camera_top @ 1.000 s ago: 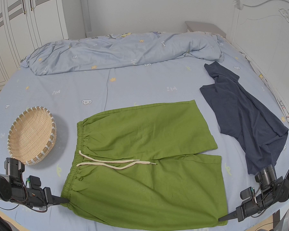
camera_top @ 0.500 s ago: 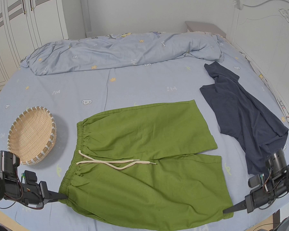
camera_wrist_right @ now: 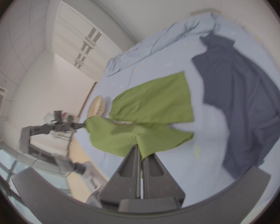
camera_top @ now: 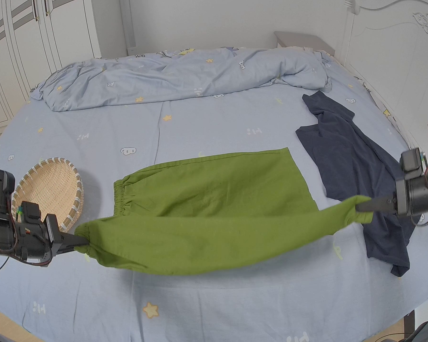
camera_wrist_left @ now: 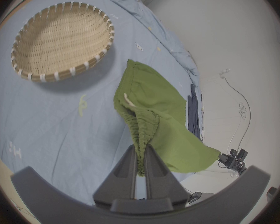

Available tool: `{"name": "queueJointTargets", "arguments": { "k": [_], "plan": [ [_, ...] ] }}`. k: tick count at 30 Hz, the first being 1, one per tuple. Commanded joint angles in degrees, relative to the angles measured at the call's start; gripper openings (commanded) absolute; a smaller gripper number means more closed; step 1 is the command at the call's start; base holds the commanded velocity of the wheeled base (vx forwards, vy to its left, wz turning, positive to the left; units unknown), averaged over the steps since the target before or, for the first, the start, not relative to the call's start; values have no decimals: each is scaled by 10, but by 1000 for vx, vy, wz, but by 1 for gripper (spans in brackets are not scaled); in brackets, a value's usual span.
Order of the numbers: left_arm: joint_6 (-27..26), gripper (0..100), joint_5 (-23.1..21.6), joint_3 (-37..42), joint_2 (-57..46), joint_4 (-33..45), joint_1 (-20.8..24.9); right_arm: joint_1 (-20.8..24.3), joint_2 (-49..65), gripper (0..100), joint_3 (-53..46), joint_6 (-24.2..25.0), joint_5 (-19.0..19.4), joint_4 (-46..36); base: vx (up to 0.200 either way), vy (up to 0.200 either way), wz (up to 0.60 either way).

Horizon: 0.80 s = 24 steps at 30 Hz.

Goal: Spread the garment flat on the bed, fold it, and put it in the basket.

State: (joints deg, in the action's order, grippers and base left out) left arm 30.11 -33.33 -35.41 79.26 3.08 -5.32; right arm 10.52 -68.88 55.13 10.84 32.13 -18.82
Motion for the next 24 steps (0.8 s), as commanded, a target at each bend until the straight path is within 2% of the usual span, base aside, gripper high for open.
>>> {"name": "queueJointTargets", "arguments": {
  "k": [1, 5, 11, 14, 16, 20, 24],
  "plan": [
    [26, 0, 20, -88, 34, 22, 18, 59, -47, 0, 104, 14, -165, -4, 0, 0, 0],
    [35, 0, 21, -124, 59, 25, 18, 77, -72, 0, 137, 15, -178, 12, 0, 0, 0],
    [50, 0, 44, -173, 107, 26, 17, 73, -137, 0, 169, 16, -183, 22, 0, 0, 0],
    [40, 0, 51, -191, 131, 25, 15, 73, -167, 0, 173, 21, -222, 64, 0, 0, 0],
    [27, 0, 52, -204, 145, 25, 15, 76, -193, 0, 171, 29, -262, 128, 0, 0, 0],
    [23, 0, 54, -246, 176, 25, 17, 76, -224, 0, 181, 31, -276, 194, 0, 0, 0],
    [5, 0, 56, -284, 207, 25, 17, 71, -253, 0, 218, 30, -276, 196, 0, 0, 0]
  ]
}}
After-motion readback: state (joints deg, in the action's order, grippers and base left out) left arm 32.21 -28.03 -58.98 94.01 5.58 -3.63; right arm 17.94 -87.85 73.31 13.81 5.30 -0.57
